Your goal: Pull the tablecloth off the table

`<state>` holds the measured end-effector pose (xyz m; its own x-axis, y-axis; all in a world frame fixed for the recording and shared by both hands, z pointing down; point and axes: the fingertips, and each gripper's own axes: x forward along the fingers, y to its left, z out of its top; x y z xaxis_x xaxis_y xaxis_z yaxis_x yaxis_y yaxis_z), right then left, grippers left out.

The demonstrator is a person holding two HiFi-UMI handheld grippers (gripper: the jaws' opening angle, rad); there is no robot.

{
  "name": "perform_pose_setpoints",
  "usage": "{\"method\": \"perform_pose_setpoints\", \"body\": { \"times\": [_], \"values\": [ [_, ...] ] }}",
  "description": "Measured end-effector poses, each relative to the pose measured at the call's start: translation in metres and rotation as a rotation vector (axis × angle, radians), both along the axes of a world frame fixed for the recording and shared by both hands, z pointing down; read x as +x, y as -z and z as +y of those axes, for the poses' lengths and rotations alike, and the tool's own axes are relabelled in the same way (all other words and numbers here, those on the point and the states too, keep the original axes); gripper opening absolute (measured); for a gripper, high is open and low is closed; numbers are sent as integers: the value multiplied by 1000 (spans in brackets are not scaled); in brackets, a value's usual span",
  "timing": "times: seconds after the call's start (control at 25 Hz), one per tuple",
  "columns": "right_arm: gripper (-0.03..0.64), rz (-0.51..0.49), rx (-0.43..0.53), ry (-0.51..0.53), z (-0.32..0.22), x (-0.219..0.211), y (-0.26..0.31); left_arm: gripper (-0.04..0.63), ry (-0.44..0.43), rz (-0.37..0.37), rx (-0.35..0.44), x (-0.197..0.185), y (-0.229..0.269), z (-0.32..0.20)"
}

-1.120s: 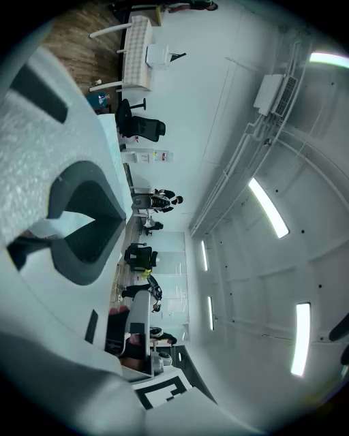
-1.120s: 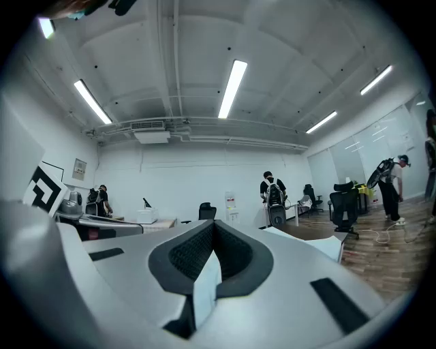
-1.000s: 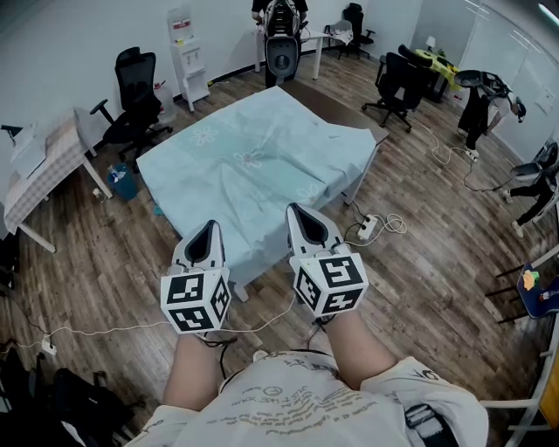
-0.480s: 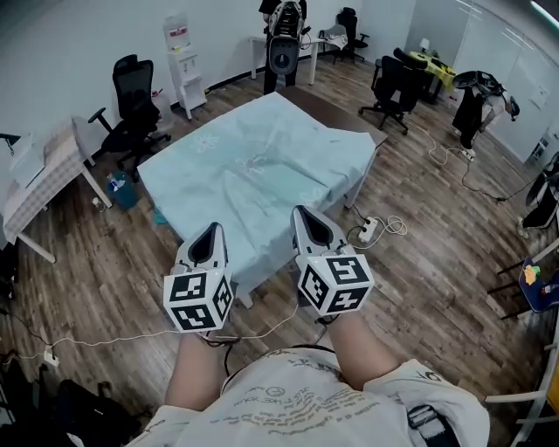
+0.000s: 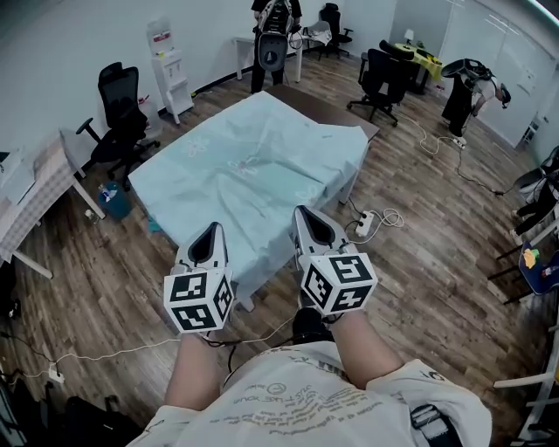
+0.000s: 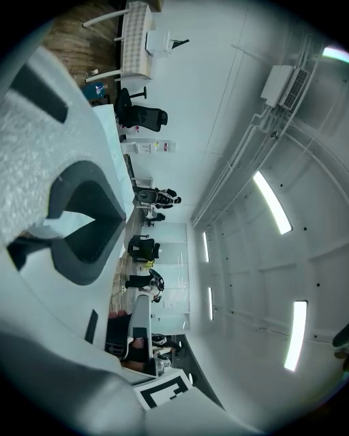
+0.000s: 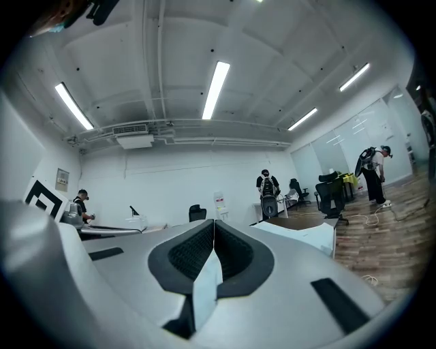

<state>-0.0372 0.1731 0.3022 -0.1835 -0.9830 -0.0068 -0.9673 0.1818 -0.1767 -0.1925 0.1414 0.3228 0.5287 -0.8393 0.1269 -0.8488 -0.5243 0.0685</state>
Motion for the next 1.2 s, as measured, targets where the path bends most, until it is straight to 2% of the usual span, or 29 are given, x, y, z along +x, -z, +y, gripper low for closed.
{"method": "perform_pose_setpoints", "body": {
  "times": [0.28, 0.52, 0.96, 1.2],
  "values": [
    [14, -7, -4, 2, -52, 21, -10, 11, 5, -11, 2, 20, -8, -45],
    [14, 12, -17, 34, -113, 34, -15, 11, 14, 15, -19, 38, -16, -101],
    [14, 32, -81, 46, -218, 79, -37, 11, 26, 23, -91, 81, -38, -203],
    [14, 31, -114, 77, -283, 107, -43, 11, 68, 12, -130, 102, -44, -264]
  ]
}}
